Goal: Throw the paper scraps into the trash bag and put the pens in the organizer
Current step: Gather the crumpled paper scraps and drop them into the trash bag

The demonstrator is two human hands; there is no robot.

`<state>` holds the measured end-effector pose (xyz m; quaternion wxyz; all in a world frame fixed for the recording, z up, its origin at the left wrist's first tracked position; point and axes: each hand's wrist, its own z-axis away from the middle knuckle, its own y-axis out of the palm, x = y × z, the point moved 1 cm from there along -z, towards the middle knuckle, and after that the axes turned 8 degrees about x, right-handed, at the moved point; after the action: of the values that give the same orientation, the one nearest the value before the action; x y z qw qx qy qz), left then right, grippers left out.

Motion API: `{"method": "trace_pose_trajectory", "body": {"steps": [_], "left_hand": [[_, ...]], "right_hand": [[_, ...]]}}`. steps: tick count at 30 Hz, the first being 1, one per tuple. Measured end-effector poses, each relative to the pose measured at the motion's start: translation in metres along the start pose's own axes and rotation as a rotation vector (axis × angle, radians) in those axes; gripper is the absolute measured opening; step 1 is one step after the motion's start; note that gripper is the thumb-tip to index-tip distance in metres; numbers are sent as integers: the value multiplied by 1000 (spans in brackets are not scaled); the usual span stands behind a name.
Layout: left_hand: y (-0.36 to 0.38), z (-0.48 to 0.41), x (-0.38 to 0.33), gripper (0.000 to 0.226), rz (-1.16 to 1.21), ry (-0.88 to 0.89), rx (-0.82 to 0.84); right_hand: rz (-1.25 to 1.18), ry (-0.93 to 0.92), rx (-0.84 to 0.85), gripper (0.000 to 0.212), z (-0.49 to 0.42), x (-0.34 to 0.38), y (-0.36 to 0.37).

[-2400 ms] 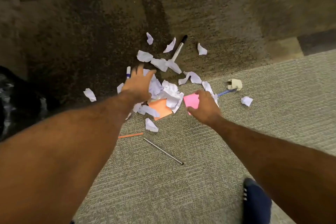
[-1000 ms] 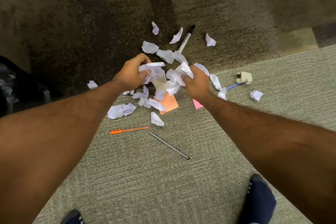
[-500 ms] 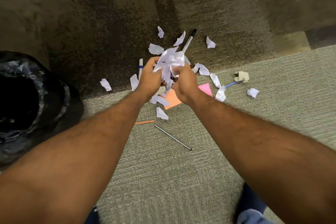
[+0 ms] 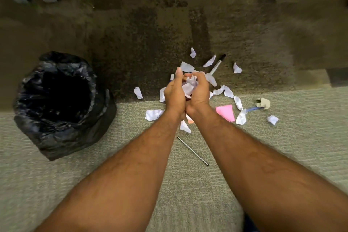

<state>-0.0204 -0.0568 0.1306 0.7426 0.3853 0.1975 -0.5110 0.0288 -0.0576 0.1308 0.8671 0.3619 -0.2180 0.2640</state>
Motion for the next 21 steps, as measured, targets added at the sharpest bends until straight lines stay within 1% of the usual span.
{"method": "trace_pose_trajectory", "body": {"steps": [3, 4, 6, 7, 9, 11, 14, 16, 18, 20, 21], "left_hand": [[-13, 2, -16, 35, -34, 68, -69], [-17, 3, -22, 32, -25, 90, -78], [-29, 5, -35, 23, -10, 144, -85], [-37, 6, -42, 19, -32, 185, -99], [-55, 9, -59, 17, -141, 269, -159], [-77, 12, -78, 20, -218, 342, -219], [-118, 14, -107, 18, -204, 400, -278], [-146, 15, -126, 23, -173, 407, -315], [-174, 17, -142, 37, -161, 431, -358], [-205, 20, -155, 51, -162, 443, -385], [-220, 22, -162, 57, -160, 443, -383]], "right_hand": [[-7, 11, 34, 34, 1, -8, 17], [0, 18, 48, 31, 2, -12, 23], [45, 9, 58, 18, 3, -22, 39], [77, 6, 73, 18, 2, -29, 47], [151, 17, 136, 28, 1, -48, 63], [217, 43, 223, 31, 0, -68, 85], [292, 99, 302, 29, 8, -99, 128], [329, 98, 299, 27, 14, -120, 156], [361, 86, 270, 34, 18, -141, 181], [370, 120, 327, 47, 25, -159, 204], [389, 124, 371, 46, 28, -165, 214]]}}
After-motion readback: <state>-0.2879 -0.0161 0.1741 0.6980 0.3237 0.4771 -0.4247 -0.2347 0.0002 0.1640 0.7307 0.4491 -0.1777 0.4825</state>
